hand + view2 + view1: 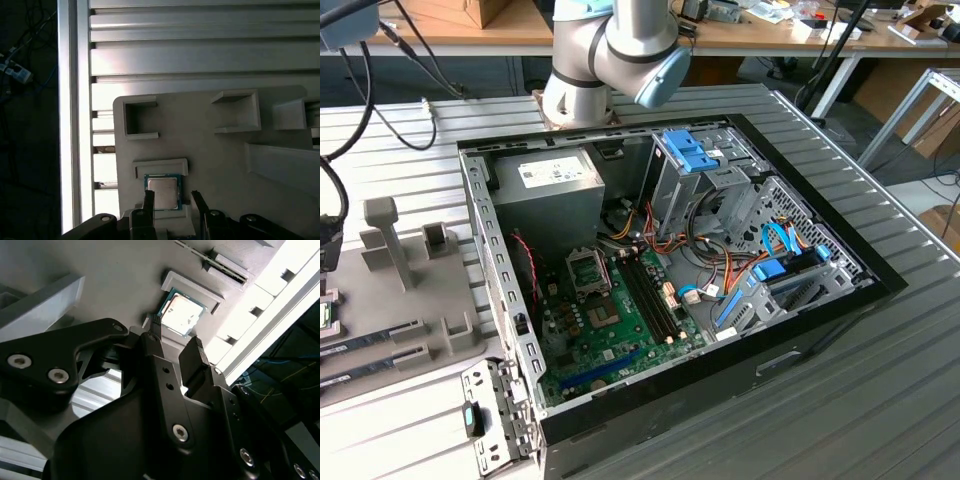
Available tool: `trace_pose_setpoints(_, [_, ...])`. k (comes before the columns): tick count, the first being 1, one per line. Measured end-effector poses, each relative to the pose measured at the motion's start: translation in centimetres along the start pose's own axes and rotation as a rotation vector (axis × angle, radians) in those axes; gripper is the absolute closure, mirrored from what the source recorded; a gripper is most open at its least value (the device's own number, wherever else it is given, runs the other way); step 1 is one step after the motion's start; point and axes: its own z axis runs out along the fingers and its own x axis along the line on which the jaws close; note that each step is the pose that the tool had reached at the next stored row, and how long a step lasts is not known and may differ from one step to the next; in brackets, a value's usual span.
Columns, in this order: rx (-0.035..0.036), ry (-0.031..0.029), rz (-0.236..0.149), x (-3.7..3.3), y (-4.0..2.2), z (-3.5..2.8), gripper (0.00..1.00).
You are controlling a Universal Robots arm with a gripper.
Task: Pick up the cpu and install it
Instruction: 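Pick up the cpu and move it towards the insertion slot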
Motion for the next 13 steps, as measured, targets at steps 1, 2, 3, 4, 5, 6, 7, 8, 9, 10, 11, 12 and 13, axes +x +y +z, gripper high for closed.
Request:
trace_pose_setpoints(1, [0.0007, 0.0003, -0.004, -0.23, 0.0, 0.08, 0.58])
trace_pose_setpoints(2, [0.0016, 0.0005, -0.008, -0.52, 0.01, 0.19, 0.58])
trace_pose_setpoints(3, [0.002, 0.0007, -0.01, -0.68, 0.01, 0.25, 0.58])
trace_pose_setpoints(4, [0.0023, 0.0008, -0.012, -0.85, 0.02, 0.3, 0.58])
trace_pose_setpoints(5, [0.0027, 0.0009, -0.015, -1.0, 0.02, 0.35, 0.58])
trace_pose_setpoints(6, [0.0028, 0.0008, -0.015, -1.02, 0.03, 0.36, 0.58])
trace_pose_setpoints(7, [0.0028, 0.0009, -0.016, -1.02, 0.03, 0.36, 0.58])
trace_pose_setpoints(8, [0.0028, 0.0009, -0.016, -1.02, 0.03, 0.36, 0.58])
trace_pose_setpoints(9, [0.0028, 0.0009, -0.016, -1.02, 0.02, 0.36, 0.58])
trace_pose_setpoints(10, [0.0028, 0.0009, -0.016, -1.03, 0.02, 0.36, 0.58])
trace_pose_setpoints(11, [0.0029, 0.001, -0.016, -1.03, 0.02, 0.35, 0.58])
trace_pose_setpoints(12, [0.0028, 0.001, -0.016, -1.03, 0.02, 0.35, 0.58])
trace_pose_setpoints(13, [0.0028, 0.001, -0.016, -1.03, 0.02, 0.35, 0.58])
